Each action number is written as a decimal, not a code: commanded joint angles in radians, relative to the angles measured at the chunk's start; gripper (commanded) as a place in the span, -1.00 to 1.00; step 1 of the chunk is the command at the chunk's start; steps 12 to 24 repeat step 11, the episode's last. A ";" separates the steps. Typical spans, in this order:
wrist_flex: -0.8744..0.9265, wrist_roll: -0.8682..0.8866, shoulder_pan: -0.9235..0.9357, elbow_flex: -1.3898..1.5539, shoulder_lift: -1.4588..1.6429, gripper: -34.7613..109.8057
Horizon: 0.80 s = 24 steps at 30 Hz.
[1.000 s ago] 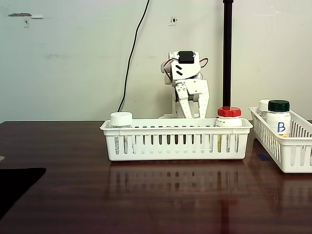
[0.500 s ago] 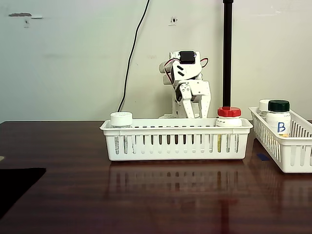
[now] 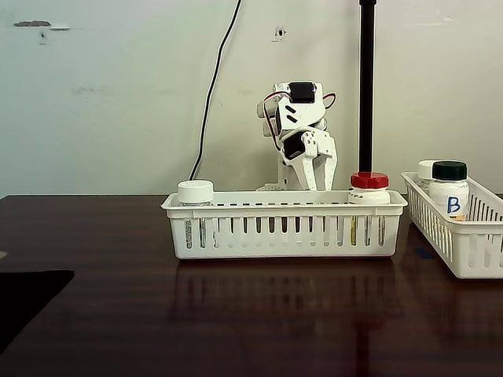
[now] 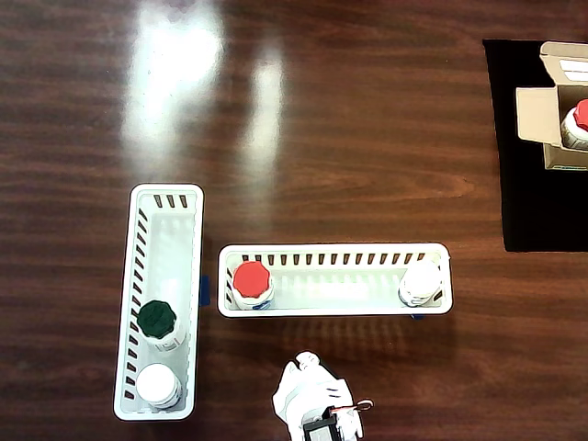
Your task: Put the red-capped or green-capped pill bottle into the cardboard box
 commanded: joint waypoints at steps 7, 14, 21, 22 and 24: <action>0.011 -0.066 -0.055 0.000 0.084 -0.48; 0.011 -0.086 -0.055 0.000 0.084 -0.48; 0.011 -0.086 -0.055 0.000 0.084 -0.48; 0.011 -0.086 -0.055 0.000 0.084 -0.48; 0.011 -0.086 -0.055 0.000 0.084 -0.48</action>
